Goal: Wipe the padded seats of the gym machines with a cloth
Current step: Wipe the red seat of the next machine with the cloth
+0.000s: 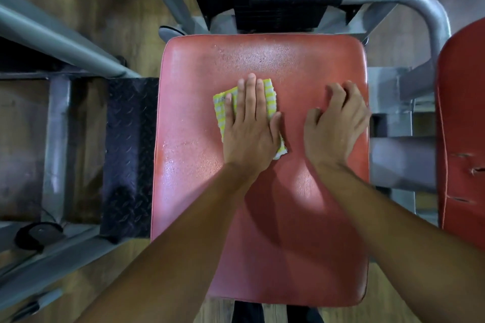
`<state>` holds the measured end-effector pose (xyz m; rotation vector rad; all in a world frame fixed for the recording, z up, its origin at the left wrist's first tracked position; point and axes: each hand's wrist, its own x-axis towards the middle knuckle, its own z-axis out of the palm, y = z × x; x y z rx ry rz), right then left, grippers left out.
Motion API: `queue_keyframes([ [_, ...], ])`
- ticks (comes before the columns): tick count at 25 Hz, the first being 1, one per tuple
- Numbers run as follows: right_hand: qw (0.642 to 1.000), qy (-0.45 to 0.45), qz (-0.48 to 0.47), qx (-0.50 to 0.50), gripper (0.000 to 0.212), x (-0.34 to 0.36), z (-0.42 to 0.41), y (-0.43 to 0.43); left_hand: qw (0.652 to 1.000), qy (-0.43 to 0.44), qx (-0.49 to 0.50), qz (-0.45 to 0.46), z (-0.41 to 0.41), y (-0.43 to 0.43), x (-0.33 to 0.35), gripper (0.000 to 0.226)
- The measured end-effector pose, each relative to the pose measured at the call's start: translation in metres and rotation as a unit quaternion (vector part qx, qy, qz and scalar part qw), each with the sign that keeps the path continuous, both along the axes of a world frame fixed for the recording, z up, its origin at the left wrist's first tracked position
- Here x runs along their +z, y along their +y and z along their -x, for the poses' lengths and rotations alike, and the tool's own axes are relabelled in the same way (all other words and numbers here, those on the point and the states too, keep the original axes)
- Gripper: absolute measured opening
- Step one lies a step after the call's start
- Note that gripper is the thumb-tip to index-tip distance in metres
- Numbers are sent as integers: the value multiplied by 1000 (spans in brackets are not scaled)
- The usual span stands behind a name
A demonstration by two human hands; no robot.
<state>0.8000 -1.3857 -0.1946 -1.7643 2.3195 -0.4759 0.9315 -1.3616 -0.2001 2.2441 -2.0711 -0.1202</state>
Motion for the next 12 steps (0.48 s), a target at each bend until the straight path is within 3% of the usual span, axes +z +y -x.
queue_keyframes([
  [3, 997, -37, 25, 64, 49, 3, -10, -35, 999, -4, -37, 8, -7, -29, -2, 64],
  [6, 994, -18, 11, 105, 49, -7, -16, -53, 998, -26, -55, 14, -15, -57, -3, 64],
  [12, 994, 20, 4, 107, 52, -13, -19, -54, 996, -28, -82, 2, -41, -97, -3, 65],
])
